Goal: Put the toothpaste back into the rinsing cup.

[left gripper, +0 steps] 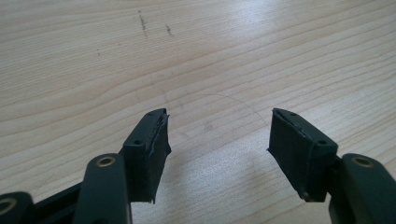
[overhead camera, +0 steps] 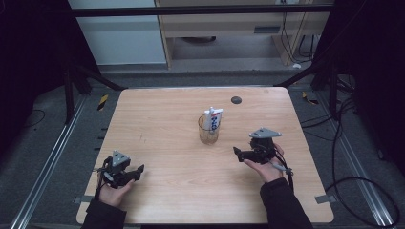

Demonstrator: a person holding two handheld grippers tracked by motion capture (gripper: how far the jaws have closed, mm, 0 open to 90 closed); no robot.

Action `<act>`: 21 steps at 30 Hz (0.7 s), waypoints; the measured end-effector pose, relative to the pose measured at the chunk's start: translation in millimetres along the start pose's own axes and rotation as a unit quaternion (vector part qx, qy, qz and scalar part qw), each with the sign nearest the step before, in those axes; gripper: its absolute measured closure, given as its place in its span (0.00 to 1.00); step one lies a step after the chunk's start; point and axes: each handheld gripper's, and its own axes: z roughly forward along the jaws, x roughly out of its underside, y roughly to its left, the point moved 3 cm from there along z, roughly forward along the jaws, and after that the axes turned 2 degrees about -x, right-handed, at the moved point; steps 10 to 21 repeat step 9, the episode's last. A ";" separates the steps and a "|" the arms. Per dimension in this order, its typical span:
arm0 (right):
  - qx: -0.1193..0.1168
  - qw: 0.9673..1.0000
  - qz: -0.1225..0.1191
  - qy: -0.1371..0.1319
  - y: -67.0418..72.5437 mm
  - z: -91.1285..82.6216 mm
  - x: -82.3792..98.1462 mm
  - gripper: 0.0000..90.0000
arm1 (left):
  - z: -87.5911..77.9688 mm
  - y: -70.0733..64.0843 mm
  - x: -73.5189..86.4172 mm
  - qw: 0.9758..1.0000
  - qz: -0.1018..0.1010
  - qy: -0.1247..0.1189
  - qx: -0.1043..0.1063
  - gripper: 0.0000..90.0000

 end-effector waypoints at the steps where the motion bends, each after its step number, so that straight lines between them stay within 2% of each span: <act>1: 0.001 1.000 0.001 0.003 -2.2 -3.3 5.6 0.14 | 0.0 -0.1 0.0 1.000 0.000 0.000 0.000 0.41; 5: 0.005 1.000 0.015 0.011 -11.1 -14.8 26.0 0.13 | -0.7 -0.3 0.1 1.000 0.001 -0.002 0.001 0.40; 9: 0.022 0.999 0.021 0.021 -19.8 -26.0 41.5 0.13 | -1.0 0.7 0.8 1.000 0.002 -0.001 0.001 0.39; 21: 0.022 0.999 0.021 0.021 -19.8 -26.0 41.5 0.13 | -1.0 0.7 0.8 1.000 0.002 -0.001 0.001 0.39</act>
